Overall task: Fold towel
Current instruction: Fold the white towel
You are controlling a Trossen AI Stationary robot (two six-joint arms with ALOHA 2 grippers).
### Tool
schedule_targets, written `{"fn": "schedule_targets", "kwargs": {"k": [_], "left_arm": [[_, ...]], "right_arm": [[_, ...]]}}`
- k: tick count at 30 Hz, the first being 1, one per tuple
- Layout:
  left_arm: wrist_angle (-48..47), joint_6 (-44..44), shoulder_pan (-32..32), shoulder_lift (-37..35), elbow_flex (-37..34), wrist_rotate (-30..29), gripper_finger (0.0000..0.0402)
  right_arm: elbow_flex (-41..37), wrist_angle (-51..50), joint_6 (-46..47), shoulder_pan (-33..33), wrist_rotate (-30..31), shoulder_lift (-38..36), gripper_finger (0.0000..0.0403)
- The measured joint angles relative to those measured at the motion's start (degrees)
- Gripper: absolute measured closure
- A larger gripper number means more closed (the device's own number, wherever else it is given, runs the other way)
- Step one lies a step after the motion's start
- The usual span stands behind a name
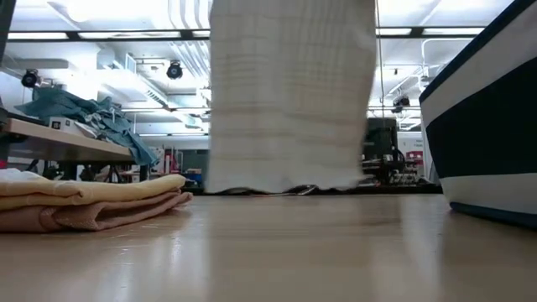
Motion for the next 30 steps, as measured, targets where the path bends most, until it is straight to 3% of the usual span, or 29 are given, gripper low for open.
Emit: {"fn": "schedule_targets", "kwargs": {"k": [5,10,12,15,18,23,25,27,30], "left_arm": [[-3.4,5.4,-1.0,0.3,0.8,-9.6,0.0401],[-10.3,10.9,-2.8,-0.5,-2.0,-17.6,0.0401],[-11.0,13.4,-3.3,-0.7,-2.6,-19.8,0.0401],[-21.4,9.4,-5.8,-1.4,-3.1,-23.2,0.0401],[-39.8,-4.1,-9.2,-2.6,-3.1,-25.8,0.0401],[-80.2,-47.9,-12.6,-3.9,-3.1,-17.2,0.0401],[-94.5,-68.3,-14.3,-3.9,-3.4,-9.6,0.0401],[-100.9,-83.4,-16.2,-4.1,-5.5,-1.8,0.0401],[-98.2,-87.9,-20.3,-8.0,-13.9,12.1,0.0401]], "right_arm": [[5.4,-11.1,4.7,0.3,-0.5,3.5,0.0403],[14.8,-36.4,19.0,4.7,-1.5,6.4,0.0403],[18.5,-46.1,27.7,6.4,-7.9,6.9,0.0403],[22.0,-58.1,38.9,7.6,-25.8,6.7,0.0403],[21.6,-64.5,45.9,9.5,-40.7,5.7,0.0403],[14.5,-66.6,51.4,15.2,-43.6,3.4,0.0403],[10.3,-66.7,53.0,17.1,-44.4,2.1,0.0403],[5.7,-66.1,54.9,19.2,-46.5,0.8,0.0403],[-1.9,-65.9,57.2,21.9,-49.7,-0.8,0.0403]]}}
